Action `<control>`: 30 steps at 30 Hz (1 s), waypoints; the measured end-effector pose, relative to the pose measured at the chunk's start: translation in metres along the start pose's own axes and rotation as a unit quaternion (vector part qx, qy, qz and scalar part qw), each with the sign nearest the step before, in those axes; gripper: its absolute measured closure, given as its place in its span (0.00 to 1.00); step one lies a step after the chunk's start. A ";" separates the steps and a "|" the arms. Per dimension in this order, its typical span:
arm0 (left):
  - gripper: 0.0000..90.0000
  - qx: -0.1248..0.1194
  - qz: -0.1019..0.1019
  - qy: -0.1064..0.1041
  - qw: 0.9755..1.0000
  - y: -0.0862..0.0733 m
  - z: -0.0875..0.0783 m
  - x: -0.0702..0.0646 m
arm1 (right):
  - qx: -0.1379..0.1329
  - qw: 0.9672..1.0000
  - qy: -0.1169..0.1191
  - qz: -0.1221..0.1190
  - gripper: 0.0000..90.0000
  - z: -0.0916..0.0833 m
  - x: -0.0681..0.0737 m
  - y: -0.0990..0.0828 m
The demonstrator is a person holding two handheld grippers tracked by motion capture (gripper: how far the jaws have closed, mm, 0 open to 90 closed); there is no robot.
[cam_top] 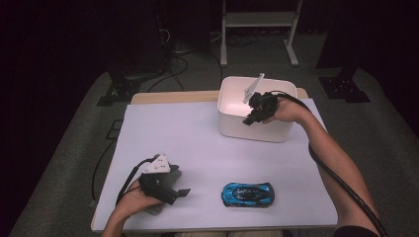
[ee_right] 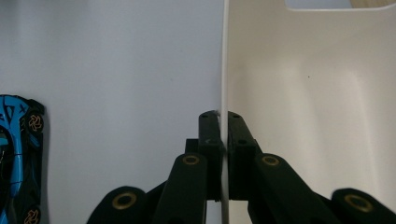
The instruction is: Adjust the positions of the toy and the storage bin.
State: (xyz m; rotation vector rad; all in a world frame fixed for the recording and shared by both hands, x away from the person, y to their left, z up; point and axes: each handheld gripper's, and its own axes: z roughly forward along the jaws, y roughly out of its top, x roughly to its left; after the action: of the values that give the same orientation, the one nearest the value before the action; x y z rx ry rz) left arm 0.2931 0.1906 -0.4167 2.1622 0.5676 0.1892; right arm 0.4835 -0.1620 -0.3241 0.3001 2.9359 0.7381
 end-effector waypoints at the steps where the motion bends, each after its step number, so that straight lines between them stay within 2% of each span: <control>1: 0.08 0.001 0.000 0.000 1.000 0.000 0.000 0.000 | 0.002 1.000 0.000 -0.003 0.96 0.000 0.000 0.000; 6: 0.08 -0.002 -0.003 0.001 1.000 0.000 -0.002 0.000 | -0.008 1.000 0.026 -0.003 0.96 -0.002 0.002 0.000; 9: 0.08 -0.001 -0.002 0.002 1.000 0.000 -0.002 0.000 | -0.004 1.000 0.024 -0.009 0.96 -0.002 0.007 0.002; 11: 0.08 -0.003 -0.002 0.002 1.000 0.000 -0.002 0.000 | -0.010 0.999 0.032 -0.013 0.96 -0.001 0.010 0.002; 30: 0.08 0.002 -0.002 0.005 1.000 -0.001 -0.002 0.000 | -0.037 0.997 0.054 -0.045 0.95 0.005 0.047 0.013</control>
State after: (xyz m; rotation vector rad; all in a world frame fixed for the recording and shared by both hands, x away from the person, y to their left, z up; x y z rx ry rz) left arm 0.2921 0.1922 -0.4166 2.1642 0.5786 0.1974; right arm 0.4405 -0.1386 -0.3252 0.1255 2.9896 0.8735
